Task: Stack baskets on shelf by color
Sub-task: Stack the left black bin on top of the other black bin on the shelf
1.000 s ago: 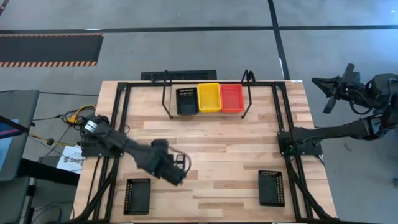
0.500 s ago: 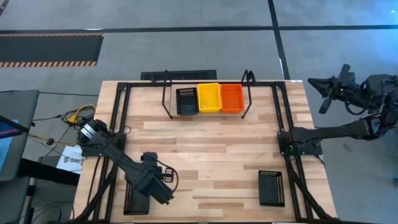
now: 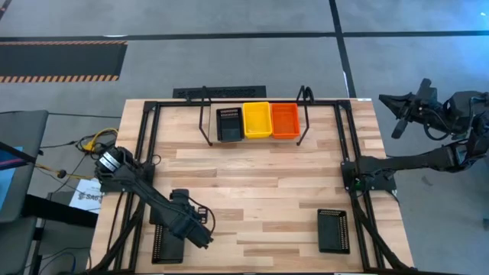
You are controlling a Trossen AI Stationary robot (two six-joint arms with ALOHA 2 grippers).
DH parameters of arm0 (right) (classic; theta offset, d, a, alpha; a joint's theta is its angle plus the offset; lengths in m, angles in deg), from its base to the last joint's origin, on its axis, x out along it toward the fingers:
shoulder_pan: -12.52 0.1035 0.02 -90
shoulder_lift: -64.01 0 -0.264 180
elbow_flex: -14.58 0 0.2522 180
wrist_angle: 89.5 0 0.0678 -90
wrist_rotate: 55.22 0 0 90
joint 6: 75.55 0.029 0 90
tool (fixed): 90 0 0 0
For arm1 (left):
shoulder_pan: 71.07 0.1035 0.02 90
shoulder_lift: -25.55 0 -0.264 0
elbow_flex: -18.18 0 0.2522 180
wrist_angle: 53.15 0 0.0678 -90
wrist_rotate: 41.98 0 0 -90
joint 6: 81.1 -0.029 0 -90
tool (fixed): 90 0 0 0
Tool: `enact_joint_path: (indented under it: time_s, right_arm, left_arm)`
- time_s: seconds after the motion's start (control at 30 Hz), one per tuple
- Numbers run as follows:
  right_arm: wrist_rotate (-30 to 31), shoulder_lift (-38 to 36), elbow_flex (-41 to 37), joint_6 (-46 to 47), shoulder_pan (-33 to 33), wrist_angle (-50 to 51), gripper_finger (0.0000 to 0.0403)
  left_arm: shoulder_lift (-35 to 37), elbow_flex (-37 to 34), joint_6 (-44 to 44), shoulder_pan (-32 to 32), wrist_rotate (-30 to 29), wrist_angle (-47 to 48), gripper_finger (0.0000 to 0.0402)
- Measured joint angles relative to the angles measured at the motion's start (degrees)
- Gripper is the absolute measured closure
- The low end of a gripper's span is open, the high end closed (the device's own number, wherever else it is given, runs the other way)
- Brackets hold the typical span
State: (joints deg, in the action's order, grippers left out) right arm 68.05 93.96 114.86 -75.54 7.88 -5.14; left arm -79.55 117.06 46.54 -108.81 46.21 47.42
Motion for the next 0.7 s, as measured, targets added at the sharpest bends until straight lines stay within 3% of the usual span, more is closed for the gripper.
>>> enact_joint_path:
  time_s: [0.2, 0.5, 0.7]
  right_arm:
    - [0.02, 0.00, 0.00, 0.00, 0.00, -0.83, 0.0401]
    - [0.92, 0.00, 0.02, 0.00, 0.00, -0.90, 0.0401]
    - [1.57, 0.00, 0.02, 0.00, 0.02, -1.11, 0.0401]
  left_arm:
    - [0.00, -0.27, 5.46, -2.05, 0.10, -1.31, 0.0262]
    - [0.42, -0.27, 7.84, -5.88, 3.30, -1.17, 0.0280]
    - [2.31, -1.13, 7.40, -5.74, 2.15, 3.00, 0.0284]
